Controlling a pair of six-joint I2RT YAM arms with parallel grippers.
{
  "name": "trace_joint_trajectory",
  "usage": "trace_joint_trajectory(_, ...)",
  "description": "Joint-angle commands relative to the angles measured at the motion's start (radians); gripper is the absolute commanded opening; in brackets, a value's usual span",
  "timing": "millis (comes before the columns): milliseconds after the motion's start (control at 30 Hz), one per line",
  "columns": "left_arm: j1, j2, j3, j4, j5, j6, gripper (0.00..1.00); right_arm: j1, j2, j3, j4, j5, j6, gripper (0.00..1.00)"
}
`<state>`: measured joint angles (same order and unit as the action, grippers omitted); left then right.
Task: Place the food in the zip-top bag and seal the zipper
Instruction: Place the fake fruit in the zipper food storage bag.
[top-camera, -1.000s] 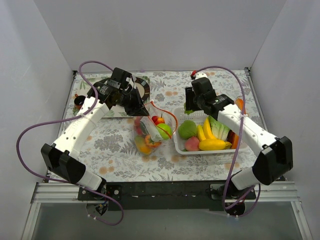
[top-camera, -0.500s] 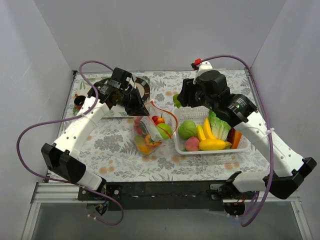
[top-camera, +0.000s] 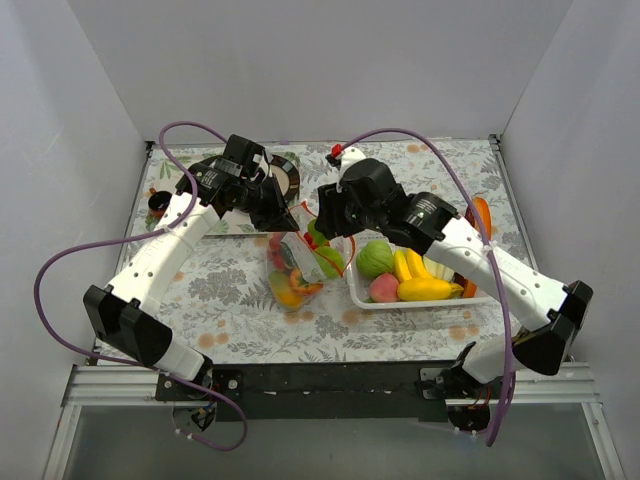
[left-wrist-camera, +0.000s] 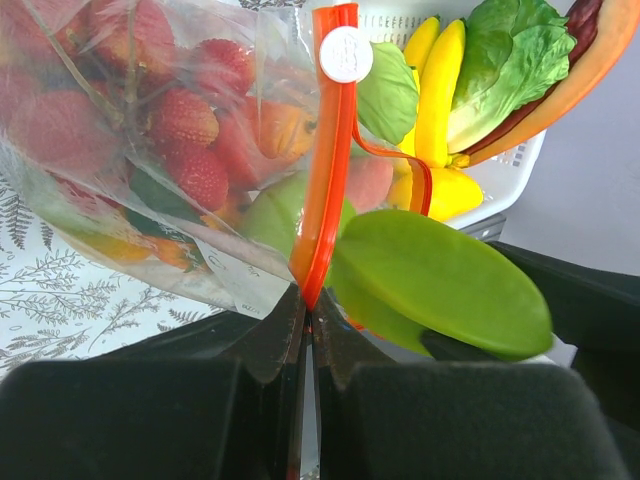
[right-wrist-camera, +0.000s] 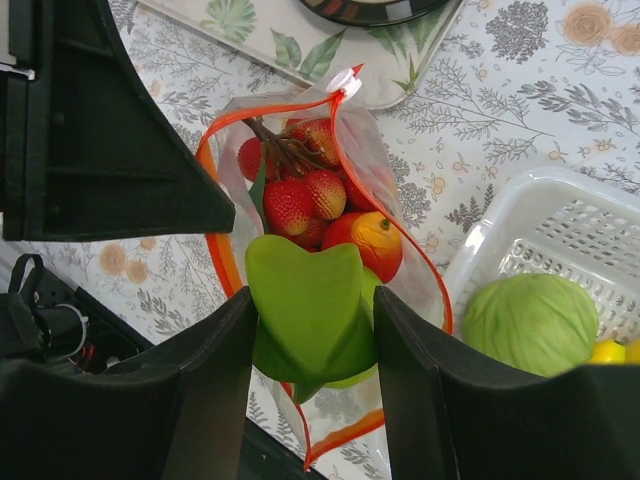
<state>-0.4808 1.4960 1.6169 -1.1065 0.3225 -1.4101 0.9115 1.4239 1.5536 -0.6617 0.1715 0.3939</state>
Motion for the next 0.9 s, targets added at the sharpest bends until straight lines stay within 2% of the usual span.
trace_joint_trajectory(0, 0.002, -0.014, 0.038, -0.007, 0.006, 0.002, 0.0, 0.009, 0.029, -0.001, 0.086, -0.017, 0.005, 0.15)
trace_joint_trajectory(100, 0.002, -0.013, 0.038, -0.007, 0.01, 0.0, 0.0, 0.009, 0.069, -0.003, 0.114, -0.01, 0.003, 0.21)
trace_joint_trajectory(167, 0.002, -0.014, 0.04, -0.009, 0.009, 0.0, 0.0, 0.007, 0.092, -0.013, 0.146, 0.022, 0.003, 0.28)
trace_joint_trajectory(200, 0.002, -0.016, 0.041, -0.013, 0.007, 0.0, 0.0, 0.009, 0.096, -0.018, 0.161, 0.034, 0.0, 0.34)
trace_joint_trajectory(233, 0.002, -0.019, 0.041, -0.015, 0.007, 0.0, 0.0, 0.009, 0.102, -0.024, 0.175, 0.043, -0.001, 0.45)
trace_joint_trajectory(333, 0.002, -0.022, 0.047, -0.023, 0.003, 0.003, 0.0, 0.009, 0.106, -0.046, 0.221, 0.028, 0.002, 0.65)
trace_joint_trajectory(433, 0.002, -0.023, 0.051, -0.024, -0.002, 0.005, 0.0, 0.009, 0.089, -0.073, 0.246, 0.013, 0.003, 0.73)
trace_joint_trajectory(533, 0.002, -0.022, 0.051, -0.019, 0.001, 0.003, 0.0, 0.009, 0.066, -0.09, 0.248, 0.025, 0.005, 0.78)
trace_joint_trajectory(667, 0.002, -0.02, 0.046, -0.013, 0.003, 0.002, 0.0, 0.009, 0.029, -0.093, 0.212, 0.069, 0.006, 0.79)
trace_joint_trajectory(867, 0.001, -0.026, 0.046, -0.013, 0.0, 0.0, 0.0, 0.007, -0.042, -0.13, 0.094, 0.246, 0.04, 0.74)
